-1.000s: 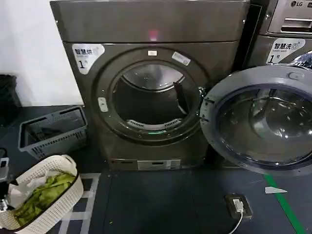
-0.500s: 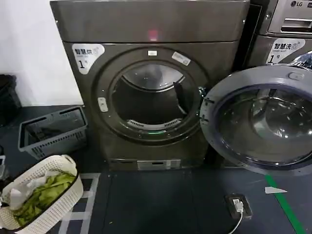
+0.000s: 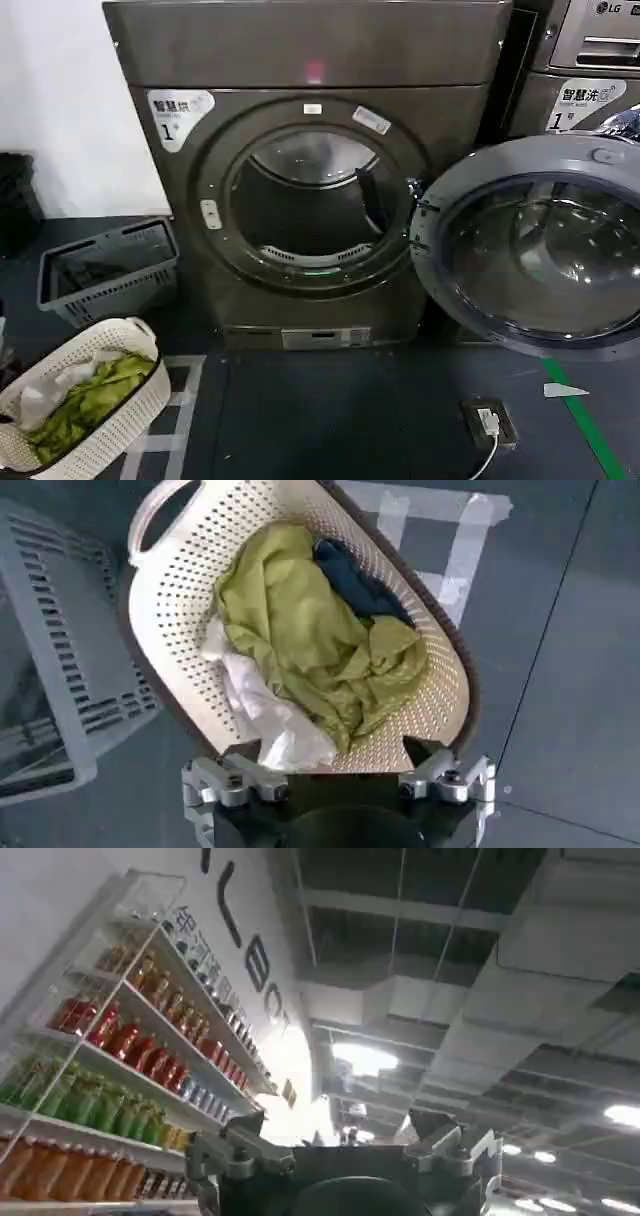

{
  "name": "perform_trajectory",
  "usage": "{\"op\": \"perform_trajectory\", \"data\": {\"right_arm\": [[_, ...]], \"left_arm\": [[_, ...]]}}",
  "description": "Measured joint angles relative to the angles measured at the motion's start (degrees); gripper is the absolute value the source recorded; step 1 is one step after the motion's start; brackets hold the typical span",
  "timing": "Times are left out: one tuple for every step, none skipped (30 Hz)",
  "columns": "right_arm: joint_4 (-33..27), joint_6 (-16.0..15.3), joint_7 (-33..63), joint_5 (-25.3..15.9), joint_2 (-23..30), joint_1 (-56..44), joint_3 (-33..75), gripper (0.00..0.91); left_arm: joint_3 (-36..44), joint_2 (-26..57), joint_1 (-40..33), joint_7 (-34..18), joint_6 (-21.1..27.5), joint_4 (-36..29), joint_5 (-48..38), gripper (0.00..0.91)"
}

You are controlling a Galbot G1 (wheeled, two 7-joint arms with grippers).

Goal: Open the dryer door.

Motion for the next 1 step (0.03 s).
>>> {"op": "perform_trajectory", "data": {"right_arm": [[0.0, 0.0, -0.01, -0.02, 0.0, 0.08, -0.12, 0.907]], "left_arm": [[-0.37, -0.02, 0.27, 0.06, 0.0, -0.02, -0.06, 0.907]]}}
